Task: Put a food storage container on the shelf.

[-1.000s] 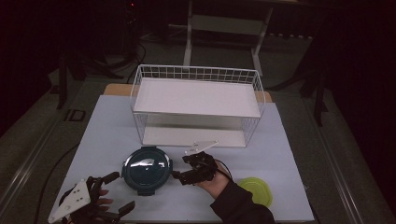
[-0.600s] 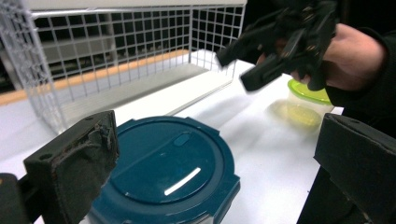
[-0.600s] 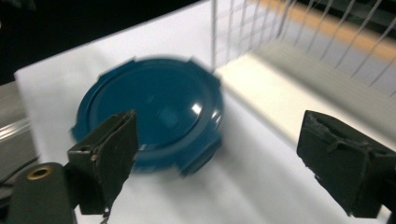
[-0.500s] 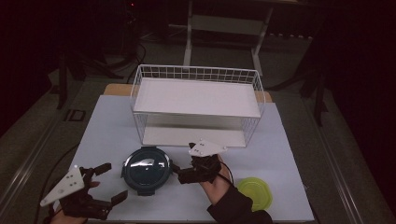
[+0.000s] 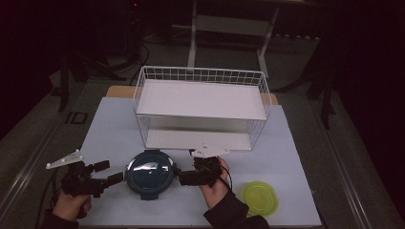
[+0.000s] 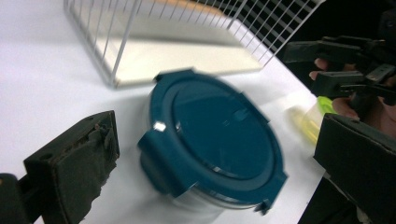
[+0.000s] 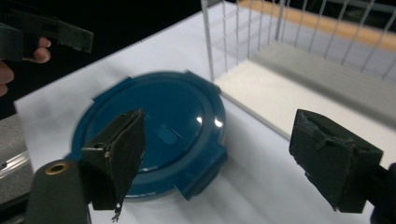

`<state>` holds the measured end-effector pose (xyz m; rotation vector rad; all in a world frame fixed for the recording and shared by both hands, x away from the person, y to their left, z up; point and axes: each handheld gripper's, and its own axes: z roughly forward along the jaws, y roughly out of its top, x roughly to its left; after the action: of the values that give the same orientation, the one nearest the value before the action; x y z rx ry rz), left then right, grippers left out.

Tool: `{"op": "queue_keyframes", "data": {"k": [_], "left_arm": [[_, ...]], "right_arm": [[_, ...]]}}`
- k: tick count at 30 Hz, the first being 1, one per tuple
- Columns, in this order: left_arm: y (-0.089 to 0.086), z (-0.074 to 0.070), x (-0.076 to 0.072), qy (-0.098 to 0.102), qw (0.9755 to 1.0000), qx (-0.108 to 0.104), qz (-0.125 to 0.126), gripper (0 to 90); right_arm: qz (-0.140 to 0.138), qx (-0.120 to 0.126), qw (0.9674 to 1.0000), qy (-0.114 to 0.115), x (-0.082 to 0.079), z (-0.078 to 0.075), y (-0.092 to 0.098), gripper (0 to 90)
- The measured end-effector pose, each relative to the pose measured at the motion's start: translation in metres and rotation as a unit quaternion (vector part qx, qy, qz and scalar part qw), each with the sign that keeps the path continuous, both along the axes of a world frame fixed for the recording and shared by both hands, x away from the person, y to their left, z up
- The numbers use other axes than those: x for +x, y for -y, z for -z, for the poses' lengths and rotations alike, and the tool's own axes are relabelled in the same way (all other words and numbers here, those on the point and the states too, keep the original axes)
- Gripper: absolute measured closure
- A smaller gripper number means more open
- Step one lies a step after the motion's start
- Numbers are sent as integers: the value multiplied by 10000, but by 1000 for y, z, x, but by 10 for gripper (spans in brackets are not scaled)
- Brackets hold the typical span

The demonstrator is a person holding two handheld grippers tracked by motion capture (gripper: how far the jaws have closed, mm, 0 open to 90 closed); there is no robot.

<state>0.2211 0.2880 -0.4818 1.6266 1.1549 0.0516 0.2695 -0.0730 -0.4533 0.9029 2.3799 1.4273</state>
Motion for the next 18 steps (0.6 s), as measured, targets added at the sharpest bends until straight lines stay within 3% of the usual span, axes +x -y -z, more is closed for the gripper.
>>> {"op": "queue_keyframes", "data": {"k": [4,6,7,9,13,15,18], "left_arm": [[1,16,11,-547,9984,-131,90,0],[2,23,16,-835,9960,-302,141,0],[2,23,16,-835,9960,-302,141,1],[1,32,22,-1172,9920,-462,84,58],[-1,41,32,-1615,9856,-502,-19,156],[-1,44,35,-1727,9833,-557,142,192],[-1,49,39,-1953,9770,-806,273,264]], "right_arm": [[1,105,9992,-384,5,10,1,178],[14,107,9984,-561,7,14,2,149],[40,121,9980,-626,7,15,2,138],[96,82,9974,-703,9,19,2,136],[149,-45,9961,-873,9,25,-2,109],[144,18,9944,-1051,10,27,-2,109],[96,107,9922,-1237,11,28,-2,126]]}}
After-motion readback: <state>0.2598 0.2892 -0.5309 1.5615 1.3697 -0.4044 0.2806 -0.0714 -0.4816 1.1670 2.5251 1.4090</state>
